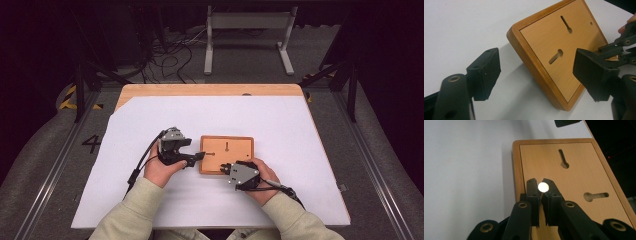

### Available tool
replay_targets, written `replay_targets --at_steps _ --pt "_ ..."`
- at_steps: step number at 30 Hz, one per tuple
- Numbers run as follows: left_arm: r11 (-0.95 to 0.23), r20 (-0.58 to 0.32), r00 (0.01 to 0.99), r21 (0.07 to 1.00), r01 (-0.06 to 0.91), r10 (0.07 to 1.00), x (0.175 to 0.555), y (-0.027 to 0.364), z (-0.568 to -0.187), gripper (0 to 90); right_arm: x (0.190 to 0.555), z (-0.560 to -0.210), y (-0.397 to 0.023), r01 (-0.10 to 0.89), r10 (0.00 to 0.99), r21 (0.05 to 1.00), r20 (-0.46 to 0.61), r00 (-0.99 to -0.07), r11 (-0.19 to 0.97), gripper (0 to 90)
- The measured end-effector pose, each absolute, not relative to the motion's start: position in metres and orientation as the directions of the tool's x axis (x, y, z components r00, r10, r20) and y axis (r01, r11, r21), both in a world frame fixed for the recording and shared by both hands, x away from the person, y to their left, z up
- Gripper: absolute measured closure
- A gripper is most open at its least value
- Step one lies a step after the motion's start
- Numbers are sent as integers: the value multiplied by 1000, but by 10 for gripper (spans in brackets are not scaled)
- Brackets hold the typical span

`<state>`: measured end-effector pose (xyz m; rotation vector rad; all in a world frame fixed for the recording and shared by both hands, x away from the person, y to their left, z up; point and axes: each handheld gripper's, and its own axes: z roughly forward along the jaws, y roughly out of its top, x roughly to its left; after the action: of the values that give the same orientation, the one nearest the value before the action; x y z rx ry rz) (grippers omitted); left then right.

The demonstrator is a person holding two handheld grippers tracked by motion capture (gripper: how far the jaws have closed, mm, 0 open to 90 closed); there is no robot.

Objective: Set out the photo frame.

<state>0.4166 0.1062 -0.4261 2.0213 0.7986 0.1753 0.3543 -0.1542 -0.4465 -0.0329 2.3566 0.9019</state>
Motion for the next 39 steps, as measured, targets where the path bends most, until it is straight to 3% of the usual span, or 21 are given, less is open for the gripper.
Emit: replay_targets --at_steps 15,29,39 --pt "-398 -205 792 776 490 575 435 87 -434 187 348 -449 -155 -268 162 574 -588 -793 774 844" --pt "-401 -289 797 743 536 531 445 68 -445 178 347 -449 -155 -277 155 567 -597 -787 776 844" --pt "-433 -266 817 741 513 512 444 65 -444 191 346 -450 -155 -275 162 574 -595 -787 771 843"
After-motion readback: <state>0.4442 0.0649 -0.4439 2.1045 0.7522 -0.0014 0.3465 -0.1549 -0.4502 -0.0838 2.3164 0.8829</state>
